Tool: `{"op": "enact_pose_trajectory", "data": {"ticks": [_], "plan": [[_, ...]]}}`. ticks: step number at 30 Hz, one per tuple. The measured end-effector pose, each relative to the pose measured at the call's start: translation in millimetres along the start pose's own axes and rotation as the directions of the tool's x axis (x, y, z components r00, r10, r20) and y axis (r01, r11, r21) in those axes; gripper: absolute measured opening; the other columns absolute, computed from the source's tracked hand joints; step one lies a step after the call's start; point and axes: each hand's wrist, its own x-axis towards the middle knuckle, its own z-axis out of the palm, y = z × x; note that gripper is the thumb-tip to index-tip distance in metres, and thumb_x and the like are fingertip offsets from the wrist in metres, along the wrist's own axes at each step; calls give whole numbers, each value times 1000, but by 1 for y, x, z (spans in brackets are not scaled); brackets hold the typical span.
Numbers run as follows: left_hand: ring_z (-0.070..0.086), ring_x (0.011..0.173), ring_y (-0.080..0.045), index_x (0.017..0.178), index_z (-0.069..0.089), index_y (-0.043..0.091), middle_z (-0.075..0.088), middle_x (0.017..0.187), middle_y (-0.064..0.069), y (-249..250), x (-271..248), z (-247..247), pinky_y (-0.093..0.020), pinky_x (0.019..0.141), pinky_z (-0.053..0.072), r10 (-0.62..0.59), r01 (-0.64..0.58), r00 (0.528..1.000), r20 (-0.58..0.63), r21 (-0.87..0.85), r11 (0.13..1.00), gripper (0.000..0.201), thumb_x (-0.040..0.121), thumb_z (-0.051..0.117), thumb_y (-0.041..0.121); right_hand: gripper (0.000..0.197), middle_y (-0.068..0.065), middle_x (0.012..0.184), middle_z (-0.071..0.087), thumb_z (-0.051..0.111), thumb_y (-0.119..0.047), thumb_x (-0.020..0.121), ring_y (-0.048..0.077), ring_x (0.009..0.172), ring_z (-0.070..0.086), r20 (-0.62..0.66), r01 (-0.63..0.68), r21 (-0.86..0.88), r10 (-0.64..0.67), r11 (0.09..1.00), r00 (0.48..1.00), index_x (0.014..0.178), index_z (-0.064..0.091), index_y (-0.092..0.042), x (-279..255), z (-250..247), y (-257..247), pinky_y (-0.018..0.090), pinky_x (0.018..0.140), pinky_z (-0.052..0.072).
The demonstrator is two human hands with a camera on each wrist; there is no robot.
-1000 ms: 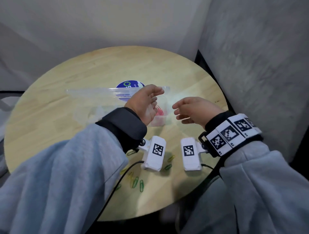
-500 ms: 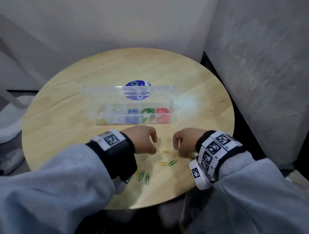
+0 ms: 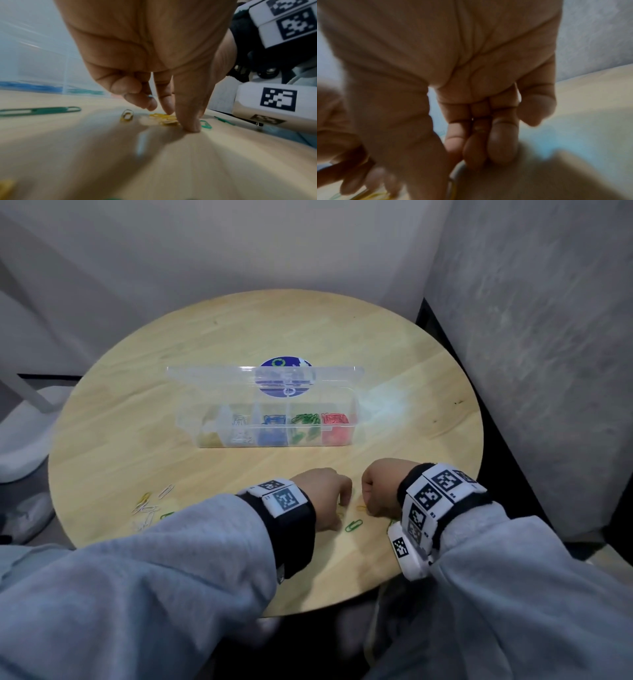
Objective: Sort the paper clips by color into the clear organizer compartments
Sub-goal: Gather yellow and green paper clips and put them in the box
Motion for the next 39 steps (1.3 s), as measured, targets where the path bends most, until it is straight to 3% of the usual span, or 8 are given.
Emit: {"op": "enact_pose_trajectory", "data": {"ticks": [11,18,22,27,31,34,37,39], "plan": [[62,101,-26,106,67,7,68,108,-8,9,0,-2,-31,79,48,-114,109,991,70,73,991,29,85,65,28,8,2,75,62,60,-11,81,20,72,56,-100,56,188,-37,981,994,74,57,-14,-9,-17,10,27,65,47],[63,92,-26,103,67,8,68,104,-9,11,-8,-2,-30,68,45,-128,117,987,99,108,987,24,83,58,19,24,4,66,54,46,1,85,16,59,53,-190,154,626,-43,764,981,90,63,-16,-11,-25,24,25,65,51],[57,83,-24,92,63,8,62,89,-4,4,-14,-5,-24,58,39,-106,100,990,98,63,993,13,81,59,14,32,9,65,46,32,9,87,17,56,48,-129,143,834,-63,533,990,75,57,-8,-14,-28,17,23,54,46],[49,58,-13,64,49,22,53,62,7,-15,-20,-7,-20,50,37,-146,162,986,77,-282,946,20,74,60,9,31,9,66,43,28,4,90,17,53,50,-179,179,984,-51,-3,983,71,50,-5,-14,-30,13,16,41,45],[51,54,-12,75,55,18,55,64,-1,-39,-24,-23,-22,56,43,-184,163,982,49,-714,680,21,82,56,-1,27,7,65,44,33,-7,92,15,50,50,-207,193,944,-26,-266,978,71,51,-5,-13,-31,12,15,42,45],[54,41,-6,78,57,12,50,65,-3,-55,-32,-41,-14,43,45,-265,150,963,53,-921,359,22,89,47,-4,18,5,67,44,42,-6,91,14,56,46,-206,201,976,-44,-84,978,76,52,-6,-11,-31,6,17,44,43],[54,38,-5,78,57,8,45,69,-4,-69,-43,-55,-11,39,43,-298,92,953,54,-989,114,24,92,39,-1,7,3,72,50,51,-6,90,12,59,48,-244,266,805,-113,530,963,90,58,-6,-12,-25,-3,21,54,42],[52,37,-6,76,56,8,45,66,-3,-79,-49,-63,-11,38,42,-315,37,948,46,-999,-32,25,91,36,0,6,-5,71,52,60,-14,86,8,60,48,-254,288,515,-177,807,951,91,62,-17,-11,-18,-13,19,55,40]]}}
